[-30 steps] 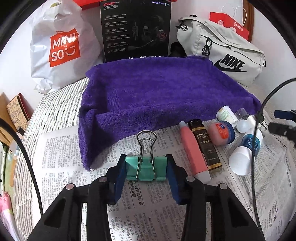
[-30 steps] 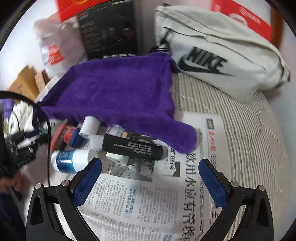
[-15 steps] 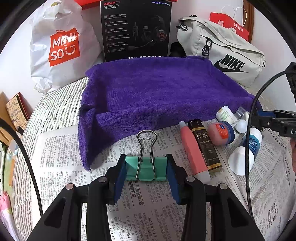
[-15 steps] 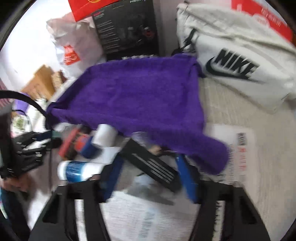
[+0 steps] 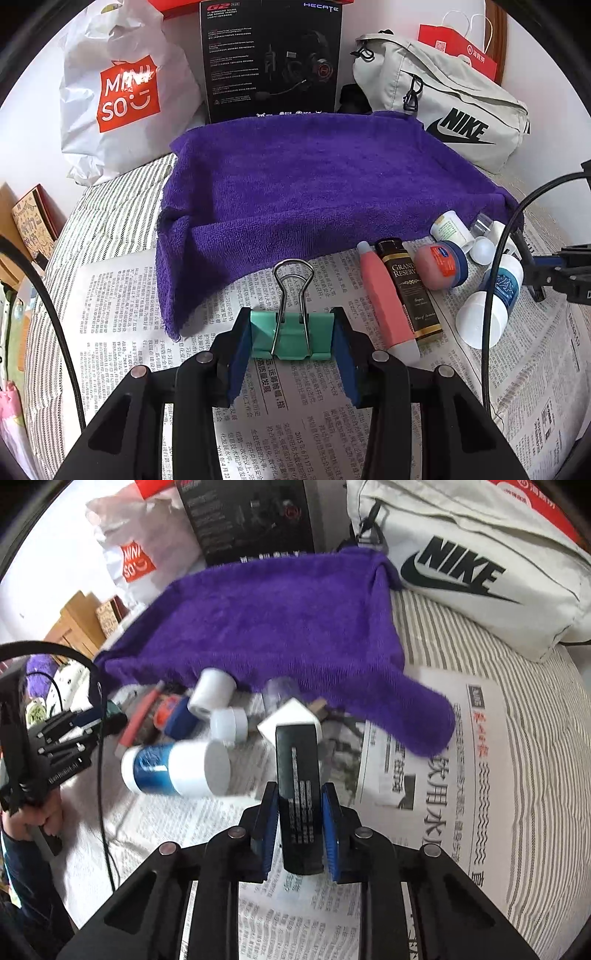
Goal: Organize rigid objects
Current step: 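Grasp the black USB stick with the right gripper while the left gripper holds the clip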
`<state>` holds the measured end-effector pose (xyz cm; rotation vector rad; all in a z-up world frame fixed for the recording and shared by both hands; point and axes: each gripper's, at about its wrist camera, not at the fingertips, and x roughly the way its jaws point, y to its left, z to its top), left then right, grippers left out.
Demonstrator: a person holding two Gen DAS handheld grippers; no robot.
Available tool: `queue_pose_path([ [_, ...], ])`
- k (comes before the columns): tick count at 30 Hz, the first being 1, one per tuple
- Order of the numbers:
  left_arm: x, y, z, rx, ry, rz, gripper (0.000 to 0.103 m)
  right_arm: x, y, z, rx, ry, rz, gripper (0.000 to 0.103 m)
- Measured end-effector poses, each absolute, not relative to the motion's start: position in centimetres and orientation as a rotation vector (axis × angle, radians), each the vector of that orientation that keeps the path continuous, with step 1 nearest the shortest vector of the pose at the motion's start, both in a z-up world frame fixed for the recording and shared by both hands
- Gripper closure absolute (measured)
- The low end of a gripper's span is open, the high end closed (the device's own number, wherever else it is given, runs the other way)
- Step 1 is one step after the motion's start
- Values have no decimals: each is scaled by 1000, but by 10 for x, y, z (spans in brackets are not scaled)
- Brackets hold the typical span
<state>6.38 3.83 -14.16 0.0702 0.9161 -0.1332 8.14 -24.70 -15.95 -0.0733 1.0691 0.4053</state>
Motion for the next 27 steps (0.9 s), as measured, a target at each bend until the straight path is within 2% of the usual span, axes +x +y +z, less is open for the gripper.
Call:
queue_pose_path([
  [19,59,40,-139,57,939,-138,64,77,-257,-144,-41,1010,378,81],
  [27,42,50,-118,12,911,-141,64,76,-256,-128,-35,973,381,81],
])
